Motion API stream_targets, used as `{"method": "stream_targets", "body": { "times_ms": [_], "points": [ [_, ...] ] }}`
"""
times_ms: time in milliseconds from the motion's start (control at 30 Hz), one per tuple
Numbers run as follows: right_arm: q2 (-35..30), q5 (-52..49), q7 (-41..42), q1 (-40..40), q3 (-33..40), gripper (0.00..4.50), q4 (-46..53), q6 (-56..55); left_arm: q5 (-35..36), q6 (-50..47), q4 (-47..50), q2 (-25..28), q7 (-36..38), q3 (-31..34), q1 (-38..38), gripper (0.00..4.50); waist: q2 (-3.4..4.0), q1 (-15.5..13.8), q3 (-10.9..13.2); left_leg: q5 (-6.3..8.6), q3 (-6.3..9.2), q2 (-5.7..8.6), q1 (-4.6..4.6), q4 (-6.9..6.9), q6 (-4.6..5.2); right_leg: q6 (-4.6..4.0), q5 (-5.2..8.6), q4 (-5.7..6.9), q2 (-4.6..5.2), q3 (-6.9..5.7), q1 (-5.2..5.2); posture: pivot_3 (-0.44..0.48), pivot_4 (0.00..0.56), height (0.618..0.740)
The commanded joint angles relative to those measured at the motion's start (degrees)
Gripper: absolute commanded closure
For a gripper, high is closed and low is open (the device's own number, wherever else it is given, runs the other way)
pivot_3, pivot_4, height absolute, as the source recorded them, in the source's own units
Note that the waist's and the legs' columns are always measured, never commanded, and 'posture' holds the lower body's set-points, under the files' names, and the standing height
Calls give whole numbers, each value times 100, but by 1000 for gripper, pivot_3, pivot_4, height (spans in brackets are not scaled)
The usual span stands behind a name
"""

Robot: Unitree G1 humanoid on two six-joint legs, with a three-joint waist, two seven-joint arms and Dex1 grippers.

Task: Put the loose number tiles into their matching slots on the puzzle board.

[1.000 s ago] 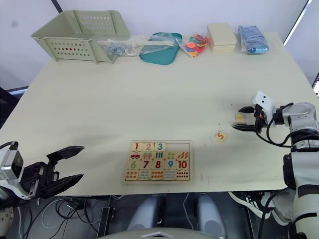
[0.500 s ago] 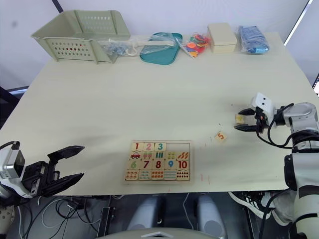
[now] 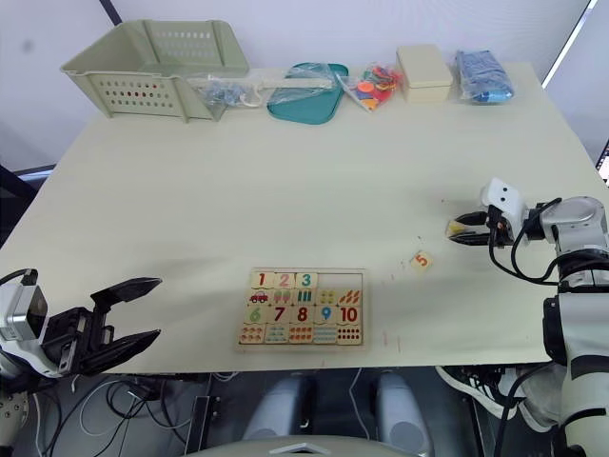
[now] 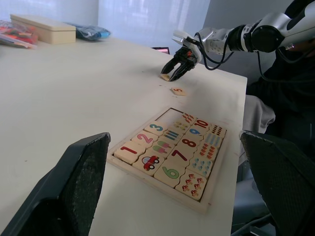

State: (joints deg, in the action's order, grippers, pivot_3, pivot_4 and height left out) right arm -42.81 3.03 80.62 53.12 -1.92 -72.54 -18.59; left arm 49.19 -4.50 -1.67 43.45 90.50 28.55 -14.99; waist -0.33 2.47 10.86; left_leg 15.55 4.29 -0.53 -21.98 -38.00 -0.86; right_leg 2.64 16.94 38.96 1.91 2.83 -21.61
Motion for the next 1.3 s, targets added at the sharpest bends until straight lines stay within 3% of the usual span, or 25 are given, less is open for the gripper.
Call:
{"method": "stream_targets", "body": {
  "times_ms": [33,167,267,433,533,667,967,1300],
  "points": [
    [-208,-153,56,-159,190,3060,146,94,-30,103,114,-29,200,33,-7,0,0,-5,0,0,0,0,0,0,0,0,0,0,0,0,0,0,150,740],
    [-396,-402,336,-508,330,3060,890,433,-81,100,164,-120,194,65,-21,0,1,-20,0,0,2,1,-3,0,0,0,0,-1,2,-4,-1,0,150,740],
    [-607,-792,360,-1318,488,3060,2628,1700,-119,116,173,-198,170,60,-27,0,3,-11,2,0,9,-1,-9,1,0,0,0,-4,4,-6,-6,0,150,740],
    [-1088,-1161,-886,-3167,1044,3060,6977,5586,-174,121,179,-310,163,68,-54,0,28,-15,4,0,45,-2,-25,4,0,0,1,-2,4,-11,-20,0,150,740],
    [-1142,-1513,-1451,-3762,1320,3060,8820,7658,-183,104,165,-329,162,52,-44,0,30,-9,3,0,45,0,-20,4,0,0,1,4,0,-8,-19,0,150,740],
    [-287,-1498,-2698,-4176,1672,3060,10925,10622,-214,81,60,-340,184,-23,53,0,13,-44,-6,0,50,3,-10,-1,0,0,1,-1,-5,-14,-4,0,150,740],
    [2221,-1318,-5008,-5352,1722,3060,12880,11109,-254,66,-7,-369,197,-162,216,0,-7,-59,-19,0,68,11,-27,4,-1,0,1,-7,2,-28,-14,0,150,740],
    [3254,-1259,-6272,-5706,1487,3060,13147,11109,-279,77,-45,-312,200,-191,274,0,-49,-15,-48,-1,63,5,-5,18,-2,-2,2,-5,0,-20,-10,0,150,740]
  ]
}}
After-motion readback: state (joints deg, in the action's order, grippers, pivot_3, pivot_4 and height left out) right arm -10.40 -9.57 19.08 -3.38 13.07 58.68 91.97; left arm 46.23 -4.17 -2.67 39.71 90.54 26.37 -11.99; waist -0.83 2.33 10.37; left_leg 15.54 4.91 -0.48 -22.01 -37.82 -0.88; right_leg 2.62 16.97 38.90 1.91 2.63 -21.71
